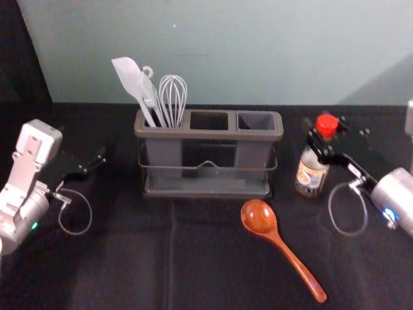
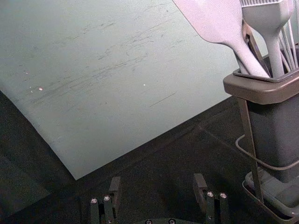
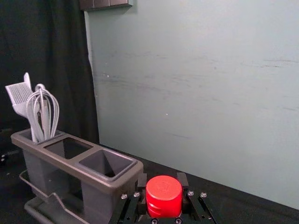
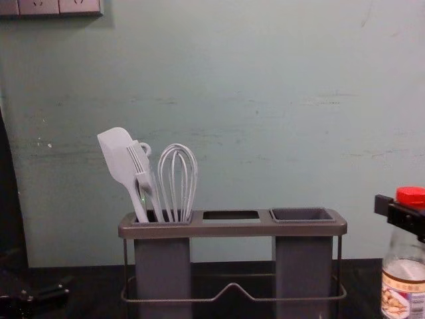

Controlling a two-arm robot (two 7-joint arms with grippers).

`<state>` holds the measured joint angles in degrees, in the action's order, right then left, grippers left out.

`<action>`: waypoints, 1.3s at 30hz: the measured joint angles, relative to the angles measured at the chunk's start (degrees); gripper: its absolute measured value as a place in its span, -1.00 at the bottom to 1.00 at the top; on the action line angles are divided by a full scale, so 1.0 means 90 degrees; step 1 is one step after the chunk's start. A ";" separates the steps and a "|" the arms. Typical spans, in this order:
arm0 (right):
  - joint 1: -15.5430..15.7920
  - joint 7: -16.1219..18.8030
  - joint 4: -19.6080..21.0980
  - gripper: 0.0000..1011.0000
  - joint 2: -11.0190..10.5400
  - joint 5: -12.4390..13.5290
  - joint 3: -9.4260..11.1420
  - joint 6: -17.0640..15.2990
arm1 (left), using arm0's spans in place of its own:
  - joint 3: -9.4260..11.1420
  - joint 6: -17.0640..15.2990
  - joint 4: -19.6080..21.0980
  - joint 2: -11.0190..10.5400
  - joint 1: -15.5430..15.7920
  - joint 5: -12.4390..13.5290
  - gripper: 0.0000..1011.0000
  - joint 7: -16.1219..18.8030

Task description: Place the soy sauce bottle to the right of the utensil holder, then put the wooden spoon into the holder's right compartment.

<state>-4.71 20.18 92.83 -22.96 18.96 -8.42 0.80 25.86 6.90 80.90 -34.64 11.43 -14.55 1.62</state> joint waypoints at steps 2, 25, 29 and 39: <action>-0.0201 0.0019 -0.0227 -0.24 0.0058 0.0005 -0.0075 0.0027 | 0.0000 0.0000 0.0000 0.0000 0.0000 0.0000 0.98 0.0000; -0.0860 0.0122 -0.1454 -0.24 0.0563 0.0287 -0.0259 0.0724 | 0.0000 0.0000 0.0000 0.0000 0.0000 0.0000 0.98 0.0000; -0.0898 0.0153 -0.1566 -0.24 0.0604 0.0308 -0.0275 0.0803 | 0.0000 0.0000 0.0000 0.0000 0.0000 0.0000 0.98 0.0000; -0.0920 0.0191 -0.1681 -0.24 0.0642 0.0321 -0.0299 0.0899 | 0.0000 0.0000 0.0000 0.0000 0.0000 0.0000 0.98 0.0000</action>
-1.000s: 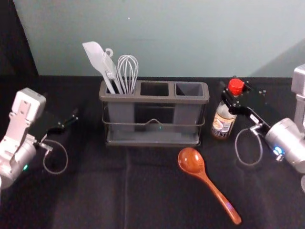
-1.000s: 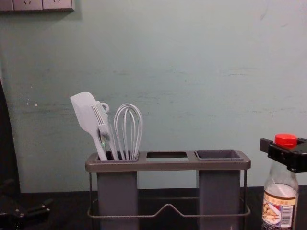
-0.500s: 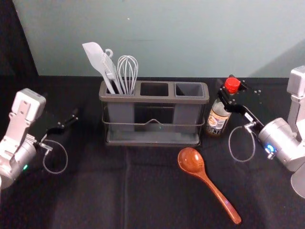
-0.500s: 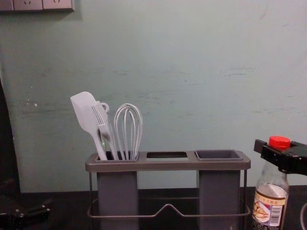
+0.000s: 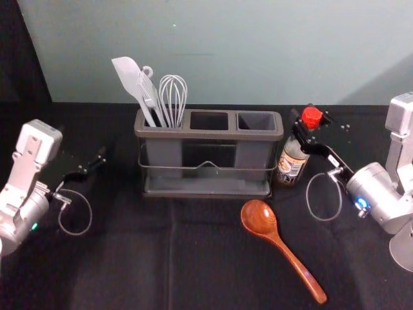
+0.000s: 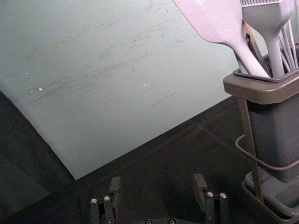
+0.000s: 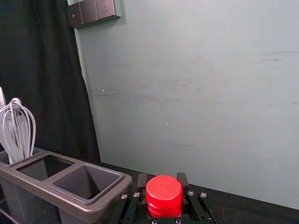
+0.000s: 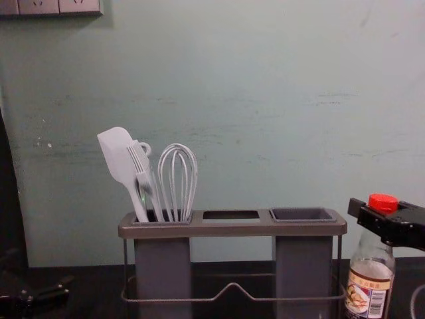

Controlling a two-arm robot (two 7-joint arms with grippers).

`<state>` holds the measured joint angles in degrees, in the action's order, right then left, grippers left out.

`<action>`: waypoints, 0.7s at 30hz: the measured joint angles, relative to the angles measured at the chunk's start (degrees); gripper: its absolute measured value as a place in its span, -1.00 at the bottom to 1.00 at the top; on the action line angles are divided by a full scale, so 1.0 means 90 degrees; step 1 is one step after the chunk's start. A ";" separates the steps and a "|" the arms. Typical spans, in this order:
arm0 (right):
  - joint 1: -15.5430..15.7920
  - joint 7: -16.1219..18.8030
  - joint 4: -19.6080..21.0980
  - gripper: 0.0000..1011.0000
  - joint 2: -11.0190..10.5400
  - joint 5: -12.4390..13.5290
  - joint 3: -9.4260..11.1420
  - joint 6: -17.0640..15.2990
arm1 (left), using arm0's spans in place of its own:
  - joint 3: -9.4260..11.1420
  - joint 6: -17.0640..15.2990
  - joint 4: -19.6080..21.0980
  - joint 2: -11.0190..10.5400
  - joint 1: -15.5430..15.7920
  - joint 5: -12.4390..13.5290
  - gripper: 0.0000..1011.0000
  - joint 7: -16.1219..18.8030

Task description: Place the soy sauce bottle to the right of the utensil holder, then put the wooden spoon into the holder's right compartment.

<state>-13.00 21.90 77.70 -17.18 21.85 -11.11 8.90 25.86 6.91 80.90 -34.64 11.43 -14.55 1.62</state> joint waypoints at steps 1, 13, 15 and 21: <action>-0.0002 0.0007 -0.0011 -0.24 0.0004 0.0005 -0.0002 0.0006 | 0.0000 0.0000 0.0000 0.0000 0.0000 0.0000 0.98 0.0000; 0.0008 0.0018 -0.0067 -0.24 0.0022 0.0025 -0.0015 0.0034 | 0.0000 0.0000 0.0000 0.0000 0.0000 0.0000 0.98 0.0000; 0.0022 0.0018 -0.0067 -0.24 0.0021 0.0028 -0.0012 0.0034 | 0.0000 0.0000 0.0000 0.0000 0.0000 0.0000 0.98 0.0000; 0.0051 0.0012 -0.0051 -0.18 0.0025 0.0037 0.0007 0.0042 | 0.0000 0.0000 0.0000 0.0000 0.0000 0.0000 0.98 0.0000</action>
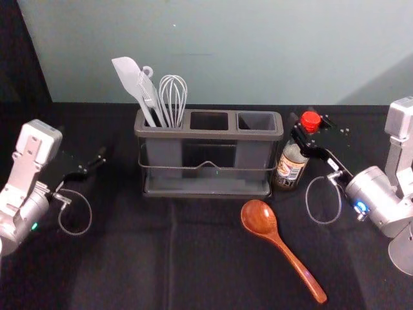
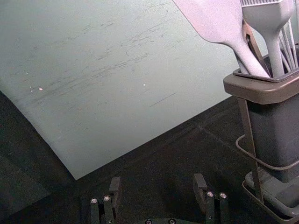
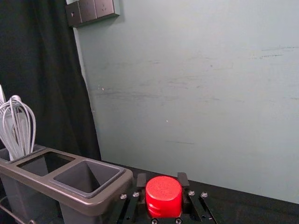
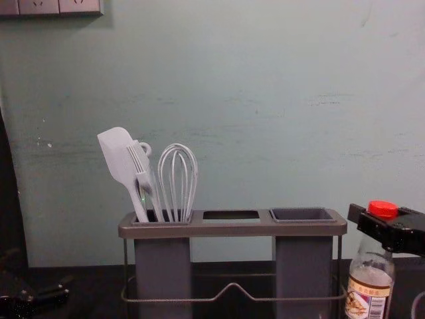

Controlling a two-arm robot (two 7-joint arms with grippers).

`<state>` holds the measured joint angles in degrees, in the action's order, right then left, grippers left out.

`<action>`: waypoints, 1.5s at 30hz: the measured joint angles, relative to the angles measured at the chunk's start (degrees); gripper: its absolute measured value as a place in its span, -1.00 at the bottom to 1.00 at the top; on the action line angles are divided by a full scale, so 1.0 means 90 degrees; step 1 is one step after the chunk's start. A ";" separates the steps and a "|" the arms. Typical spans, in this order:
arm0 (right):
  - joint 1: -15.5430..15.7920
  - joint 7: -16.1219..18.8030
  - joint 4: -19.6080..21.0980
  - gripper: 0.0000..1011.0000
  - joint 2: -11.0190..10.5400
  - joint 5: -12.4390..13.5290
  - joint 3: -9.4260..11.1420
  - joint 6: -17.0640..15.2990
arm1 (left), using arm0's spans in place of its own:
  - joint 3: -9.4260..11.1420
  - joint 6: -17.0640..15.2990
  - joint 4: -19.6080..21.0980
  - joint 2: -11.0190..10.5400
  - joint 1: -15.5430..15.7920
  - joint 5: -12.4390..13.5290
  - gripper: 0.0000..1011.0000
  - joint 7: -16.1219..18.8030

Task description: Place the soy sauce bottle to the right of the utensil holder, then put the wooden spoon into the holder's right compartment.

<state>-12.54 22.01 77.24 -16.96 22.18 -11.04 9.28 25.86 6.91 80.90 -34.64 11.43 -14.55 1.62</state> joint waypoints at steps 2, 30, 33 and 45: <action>0.0009 -0.0004 0.0008 -0.11 0.0000 0.0000 0.0005 0.0001 | 0.0000 0.0000 0.0000 0.0000 0.0000 0.0000 0.98 0.0000; 0.1210 -0.0531 0.2073 0.98 -0.0295 -0.0712 0.0194 -0.0056 | 0.0000 0.0000 0.0000 0.0000 0.0000 0.0000 0.98 0.0000; 0.1465 -0.0599 0.2253 0.98 -0.0303 -0.0882 0.0110 -0.0185 | 0.0000 0.0000 0.0000 0.0000 0.0000 0.0000 0.98 0.0000; 0.2067 -0.0638 0.2228 0.98 -0.0207 -0.1264 -0.0377 -0.0675 | 0.0000 0.0000 0.0000 0.0000 0.0000 0.0000 0.98 0.0000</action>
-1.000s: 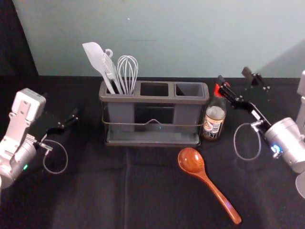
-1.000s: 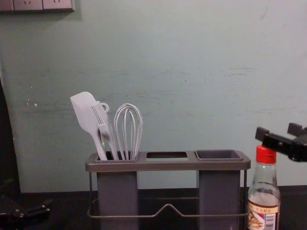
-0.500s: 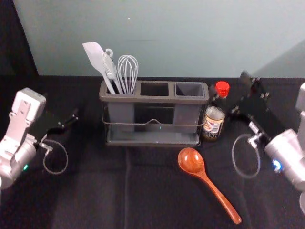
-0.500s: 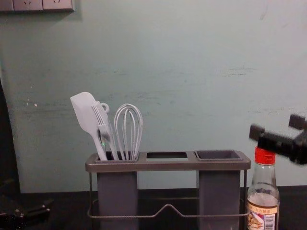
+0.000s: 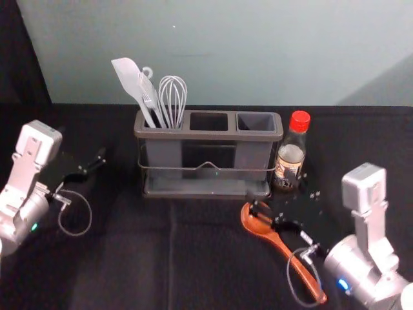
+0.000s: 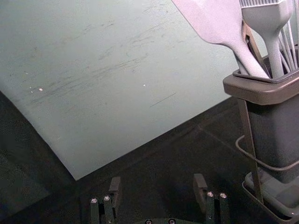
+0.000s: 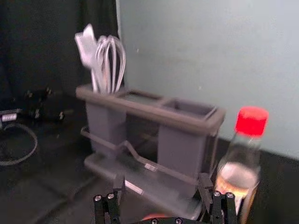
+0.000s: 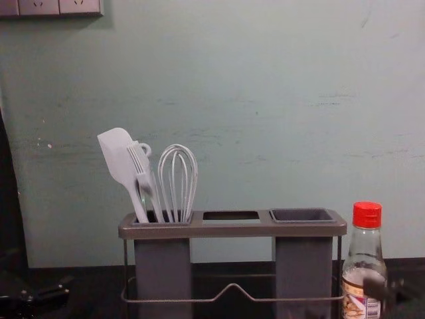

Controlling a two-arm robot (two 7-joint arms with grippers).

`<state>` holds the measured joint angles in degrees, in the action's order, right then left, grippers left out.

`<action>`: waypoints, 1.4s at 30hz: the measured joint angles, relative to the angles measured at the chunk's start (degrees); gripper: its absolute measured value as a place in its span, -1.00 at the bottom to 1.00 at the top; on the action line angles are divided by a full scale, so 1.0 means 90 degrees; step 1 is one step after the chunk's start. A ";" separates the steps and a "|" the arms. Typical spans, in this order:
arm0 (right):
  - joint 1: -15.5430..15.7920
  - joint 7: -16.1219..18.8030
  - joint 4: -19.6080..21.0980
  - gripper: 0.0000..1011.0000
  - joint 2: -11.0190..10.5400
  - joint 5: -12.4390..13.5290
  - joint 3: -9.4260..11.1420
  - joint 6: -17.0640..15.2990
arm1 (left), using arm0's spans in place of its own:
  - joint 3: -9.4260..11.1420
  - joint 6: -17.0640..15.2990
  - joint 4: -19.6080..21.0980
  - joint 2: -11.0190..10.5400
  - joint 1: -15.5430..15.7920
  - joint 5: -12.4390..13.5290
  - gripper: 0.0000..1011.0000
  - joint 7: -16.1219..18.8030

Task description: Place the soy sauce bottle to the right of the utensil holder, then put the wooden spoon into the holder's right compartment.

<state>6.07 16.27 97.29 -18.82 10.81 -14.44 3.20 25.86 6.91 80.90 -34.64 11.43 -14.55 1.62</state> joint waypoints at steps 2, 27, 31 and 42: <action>0.0033 -0.0003 -0.0062 0.98 0.0024 -0.0017 -0.0037 -0.0032 | 0.0000 0.0000 0.0000 0.0000 0.0000 0.0000 0.98 0.0000; 0.0119 -0.0074 -0.0237 0.98 0.0140 -0.0049 -0.0044 0.0027 | 0.0000 0.0000 0.0000 0.0000 0.0000 0.0000 0.98 0.0000; 0.0117 -0.0070 -0.0236 0.98 0.0138 -0.0048 -0.0044 0.0025 | 0.0000 0.0000 0.0000 0.0000 0.0000 0.0000 0.98 0.0000; -0.0370 -0.0183 0.0364 0.98 -0.0080 -0.0495 -0.0310 -0.2492 | 0.0000 0.0000 0.0000 0.0000 0.0000 0.0000 0.98 0.0000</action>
<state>2.74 14.62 100.57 -19.54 6.36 -17.23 -19.23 25.86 6.91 80.90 -34.64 11.43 -14.55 1.62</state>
